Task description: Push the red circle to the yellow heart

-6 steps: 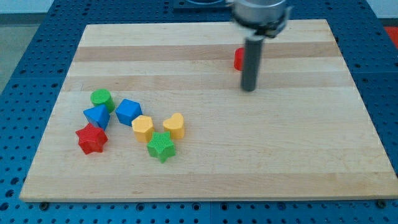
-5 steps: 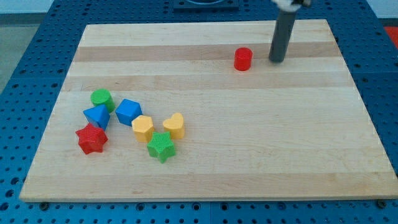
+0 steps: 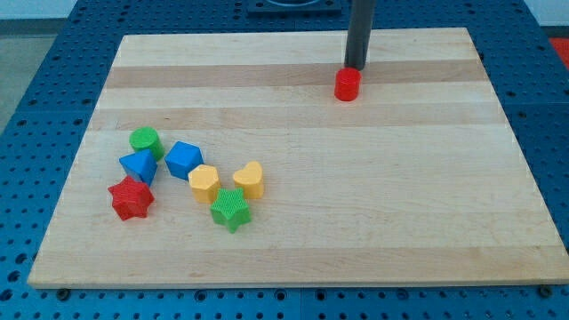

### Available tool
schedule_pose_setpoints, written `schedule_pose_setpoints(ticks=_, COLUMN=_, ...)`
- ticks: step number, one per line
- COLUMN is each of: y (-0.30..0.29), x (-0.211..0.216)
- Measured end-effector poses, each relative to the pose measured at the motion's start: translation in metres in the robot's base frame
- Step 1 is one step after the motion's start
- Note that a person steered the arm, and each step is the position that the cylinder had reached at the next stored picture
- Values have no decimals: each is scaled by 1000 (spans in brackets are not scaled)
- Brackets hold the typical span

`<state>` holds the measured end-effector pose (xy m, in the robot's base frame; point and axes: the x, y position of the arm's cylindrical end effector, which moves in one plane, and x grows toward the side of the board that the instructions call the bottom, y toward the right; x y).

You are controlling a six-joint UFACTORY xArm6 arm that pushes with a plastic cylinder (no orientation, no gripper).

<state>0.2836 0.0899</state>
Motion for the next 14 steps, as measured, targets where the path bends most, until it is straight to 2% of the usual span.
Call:
schedule_pose_setpoints(ticks=2, y=-15, x=42)
schedule_pose_setpoints(ticks=6, y=-92, x=119)
schedule_pose_setpoints(ticks=7, y=-96, x=129)
schedule_pose_setpoints(ticks=9, y=-81, x=130)
schedule_pose_setpoints(ticks=10, y=-84, x=105)
schedule_pose_setpoints(ticks=11, y=-59, x=91)
schedule_pose_setpoints(ticks=13, y=33, x=100)
schedule_pose_setpoints(ticks=14, y=36, x=123)
